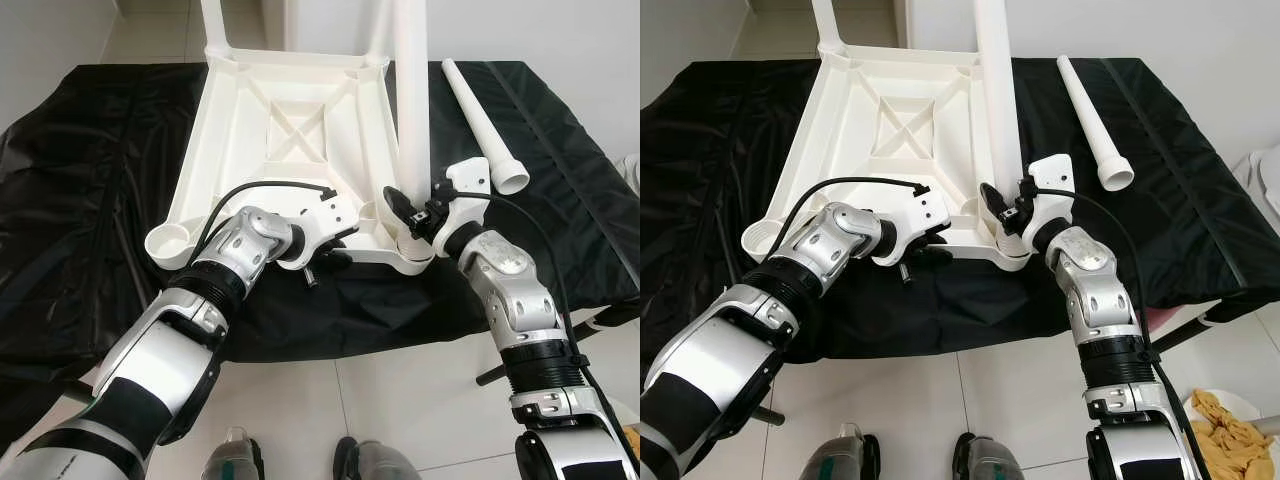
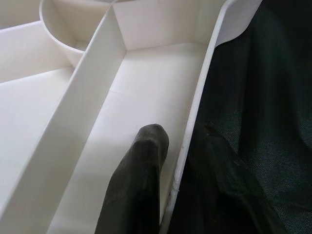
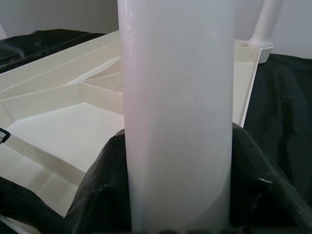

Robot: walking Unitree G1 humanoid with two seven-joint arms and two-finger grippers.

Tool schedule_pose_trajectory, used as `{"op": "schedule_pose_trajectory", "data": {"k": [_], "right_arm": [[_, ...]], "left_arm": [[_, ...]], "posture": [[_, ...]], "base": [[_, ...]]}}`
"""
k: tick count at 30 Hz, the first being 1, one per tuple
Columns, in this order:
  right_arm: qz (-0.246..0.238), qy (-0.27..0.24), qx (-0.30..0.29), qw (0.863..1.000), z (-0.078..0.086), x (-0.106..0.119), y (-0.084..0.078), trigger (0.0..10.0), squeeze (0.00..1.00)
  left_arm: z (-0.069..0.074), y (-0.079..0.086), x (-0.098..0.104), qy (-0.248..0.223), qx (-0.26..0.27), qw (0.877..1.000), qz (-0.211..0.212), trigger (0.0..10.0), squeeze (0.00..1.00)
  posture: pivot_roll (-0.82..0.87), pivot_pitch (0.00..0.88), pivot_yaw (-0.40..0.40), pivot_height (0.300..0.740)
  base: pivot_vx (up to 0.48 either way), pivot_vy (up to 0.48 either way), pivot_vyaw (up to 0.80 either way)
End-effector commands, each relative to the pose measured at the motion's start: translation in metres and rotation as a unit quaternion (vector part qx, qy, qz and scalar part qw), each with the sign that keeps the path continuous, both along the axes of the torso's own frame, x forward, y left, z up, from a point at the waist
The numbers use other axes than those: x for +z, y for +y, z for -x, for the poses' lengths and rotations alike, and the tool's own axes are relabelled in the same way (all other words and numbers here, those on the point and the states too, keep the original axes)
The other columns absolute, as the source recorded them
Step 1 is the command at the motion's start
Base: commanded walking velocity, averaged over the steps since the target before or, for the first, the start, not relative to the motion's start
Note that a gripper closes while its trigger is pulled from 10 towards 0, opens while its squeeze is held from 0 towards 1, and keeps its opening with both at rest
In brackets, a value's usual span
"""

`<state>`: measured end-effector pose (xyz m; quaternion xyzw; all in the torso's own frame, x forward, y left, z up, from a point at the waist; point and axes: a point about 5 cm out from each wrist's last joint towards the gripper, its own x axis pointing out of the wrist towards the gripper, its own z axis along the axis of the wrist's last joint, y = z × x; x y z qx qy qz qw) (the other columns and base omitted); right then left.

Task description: Building children table

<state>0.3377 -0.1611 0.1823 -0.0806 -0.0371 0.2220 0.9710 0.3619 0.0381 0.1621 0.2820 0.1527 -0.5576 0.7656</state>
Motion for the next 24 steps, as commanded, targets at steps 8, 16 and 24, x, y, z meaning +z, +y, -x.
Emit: {"op": "schedule_pose_trajectory", "data": {"k": [8,16,24], "right_arm": [[-0.041,0.097,-0.061,0.993,0.036,-0.076,-0.021,10.0,0.00],[-0.102,0.047,-0.082,0.990,0.054,-0.079,-0.024,10.0,0.00],[-0.103,0.047,-0.081,0.990,0.060,-0.088,-0.021,10.0,0.00]], "left_arm": [[-0.008,0.005,0.025,-0.051,0.020,0.998,0.026,10.0,0.00],[-0.008,0.005,0.025,-0.050,0.017,0.998,0.024,10.0,0.00],[-0.008,0.005,0.026,-0.050,0.015,0.998,0.023,10.0,0.00]], "posture": [[0.03,0.128,0.011,0.740],[0.03,0.132,0.019,0.740],[0.04,0.132,0.023,0.740]], "base": [[0.000,0.000,0.00],[0.000,0.000,0.00],[0.000,0.000,0.00]]}}
